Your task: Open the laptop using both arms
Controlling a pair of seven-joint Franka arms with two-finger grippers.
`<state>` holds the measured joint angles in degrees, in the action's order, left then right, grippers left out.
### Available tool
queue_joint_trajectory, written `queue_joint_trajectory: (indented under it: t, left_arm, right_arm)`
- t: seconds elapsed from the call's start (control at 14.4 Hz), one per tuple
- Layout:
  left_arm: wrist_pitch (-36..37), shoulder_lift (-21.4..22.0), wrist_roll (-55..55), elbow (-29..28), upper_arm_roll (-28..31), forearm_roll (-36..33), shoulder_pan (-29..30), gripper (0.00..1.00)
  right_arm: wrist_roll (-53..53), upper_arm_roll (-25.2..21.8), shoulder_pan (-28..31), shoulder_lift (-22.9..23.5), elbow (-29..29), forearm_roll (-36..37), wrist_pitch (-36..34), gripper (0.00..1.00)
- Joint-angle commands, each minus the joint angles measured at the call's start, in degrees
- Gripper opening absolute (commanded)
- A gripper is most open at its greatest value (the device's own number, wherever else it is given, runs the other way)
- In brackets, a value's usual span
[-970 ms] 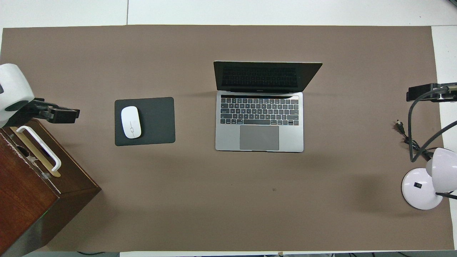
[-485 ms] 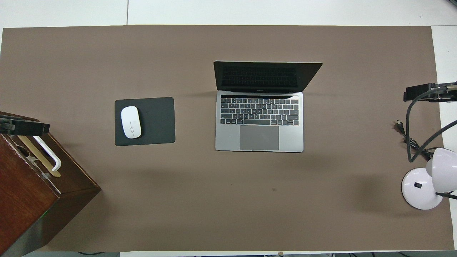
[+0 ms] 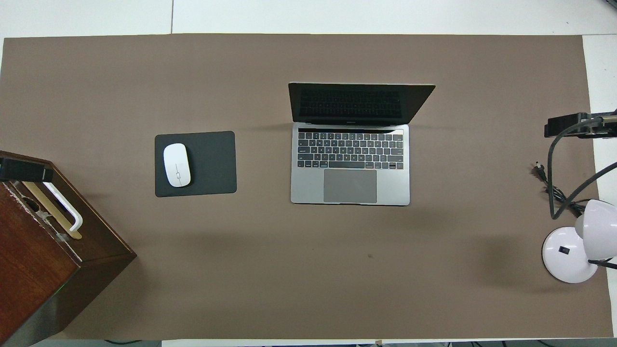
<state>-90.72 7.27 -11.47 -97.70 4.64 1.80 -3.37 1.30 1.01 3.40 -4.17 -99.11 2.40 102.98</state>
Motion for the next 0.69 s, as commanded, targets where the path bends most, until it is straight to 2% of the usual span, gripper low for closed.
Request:
queue_joint_trajectory:
  t: [0.0, 0.62]
  left_arm:
    - [2.57, -3.31, 0.57, 3.49, -0.42, -0.57, 0.73, 1.0]
    - [-1.02, -4.46, 5.76, 2.96, -0.6, -1.01, 0.74, 1.0]
  right_arm:
    - [-1.04, 0.3, 0.74, -1.8, -2.57, -1.34, 0.65, 1.0]
    - [-0.95, 0.3, 0.56, -1.89, -2.67, -1.34, 0.91, 1.0]
